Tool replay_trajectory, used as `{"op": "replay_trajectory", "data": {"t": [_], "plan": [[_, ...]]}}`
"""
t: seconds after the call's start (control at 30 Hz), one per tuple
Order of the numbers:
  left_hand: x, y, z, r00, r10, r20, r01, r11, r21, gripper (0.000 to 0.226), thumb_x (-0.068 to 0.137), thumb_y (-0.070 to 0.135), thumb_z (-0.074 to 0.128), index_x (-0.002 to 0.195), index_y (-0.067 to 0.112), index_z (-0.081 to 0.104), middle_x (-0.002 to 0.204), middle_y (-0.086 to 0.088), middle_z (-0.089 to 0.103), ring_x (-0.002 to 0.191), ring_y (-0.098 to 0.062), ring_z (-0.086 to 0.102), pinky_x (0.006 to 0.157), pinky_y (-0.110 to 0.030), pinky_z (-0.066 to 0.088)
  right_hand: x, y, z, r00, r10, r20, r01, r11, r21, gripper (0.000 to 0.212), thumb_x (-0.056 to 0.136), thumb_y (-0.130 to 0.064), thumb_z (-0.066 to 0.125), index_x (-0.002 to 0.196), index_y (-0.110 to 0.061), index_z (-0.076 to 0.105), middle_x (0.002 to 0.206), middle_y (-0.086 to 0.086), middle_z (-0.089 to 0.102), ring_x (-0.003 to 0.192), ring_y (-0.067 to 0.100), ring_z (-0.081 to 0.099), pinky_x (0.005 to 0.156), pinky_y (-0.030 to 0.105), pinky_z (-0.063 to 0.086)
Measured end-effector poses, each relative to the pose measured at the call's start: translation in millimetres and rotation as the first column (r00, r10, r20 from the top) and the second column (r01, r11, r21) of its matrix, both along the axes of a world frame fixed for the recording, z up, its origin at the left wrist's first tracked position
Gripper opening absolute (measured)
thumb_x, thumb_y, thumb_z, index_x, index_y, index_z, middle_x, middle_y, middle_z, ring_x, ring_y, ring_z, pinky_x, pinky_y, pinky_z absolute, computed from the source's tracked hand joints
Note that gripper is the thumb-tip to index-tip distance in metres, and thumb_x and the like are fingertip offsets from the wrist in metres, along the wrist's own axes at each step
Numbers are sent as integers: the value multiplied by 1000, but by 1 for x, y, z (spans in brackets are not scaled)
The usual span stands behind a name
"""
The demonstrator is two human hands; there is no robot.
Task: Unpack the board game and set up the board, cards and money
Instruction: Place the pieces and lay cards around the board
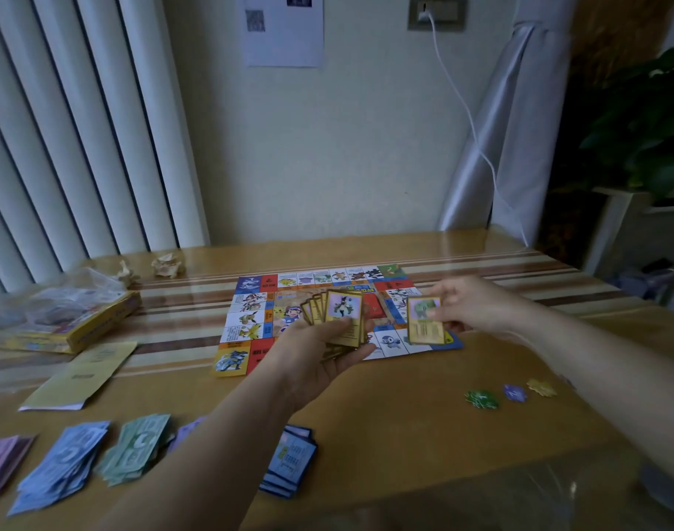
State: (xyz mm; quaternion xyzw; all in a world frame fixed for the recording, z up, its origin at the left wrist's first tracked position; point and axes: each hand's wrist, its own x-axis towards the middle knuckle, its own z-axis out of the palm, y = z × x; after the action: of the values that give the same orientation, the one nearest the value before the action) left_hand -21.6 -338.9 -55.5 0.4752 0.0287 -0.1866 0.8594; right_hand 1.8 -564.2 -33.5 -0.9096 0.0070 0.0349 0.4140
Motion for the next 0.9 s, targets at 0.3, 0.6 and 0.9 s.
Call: {"op": "replay_trajectory", "data": {"t": [0.3,0.6,0.9], "plan": [[20,13,-13,978,174,-117,-181,982,-51,19,97,-1,45,113,-5,52,112,-24,63,98,-29,65,60,-37,56,3,-7,-45,990,-25,-141,-17,956,-294,31,81,-22,74,111,-22,64,121,7,62,104,18,61,80,28,44],[25,18,-12,972,201,-119,-209,976,-61,8,96,-2,45,98,-3,53,104,-23,64,93,-28,64,68,-39,54,4,-3,-55,997,-12,-76,-14,941,-337,36,79,-26,76,111,-18,62,80,-7,51,71,6,50,62,22,39],[30,34,-8,965,234,-120,-246,965,-93,12,96,-1,45,97,-4,56,104,-20,65,99,-25,64,70,-39,59,7,-5,-58,999,-19,-33,5,925,-379,38,73,-32,80,103,-22,60,84,-9,51,76,9,51,64,24,41]]}}
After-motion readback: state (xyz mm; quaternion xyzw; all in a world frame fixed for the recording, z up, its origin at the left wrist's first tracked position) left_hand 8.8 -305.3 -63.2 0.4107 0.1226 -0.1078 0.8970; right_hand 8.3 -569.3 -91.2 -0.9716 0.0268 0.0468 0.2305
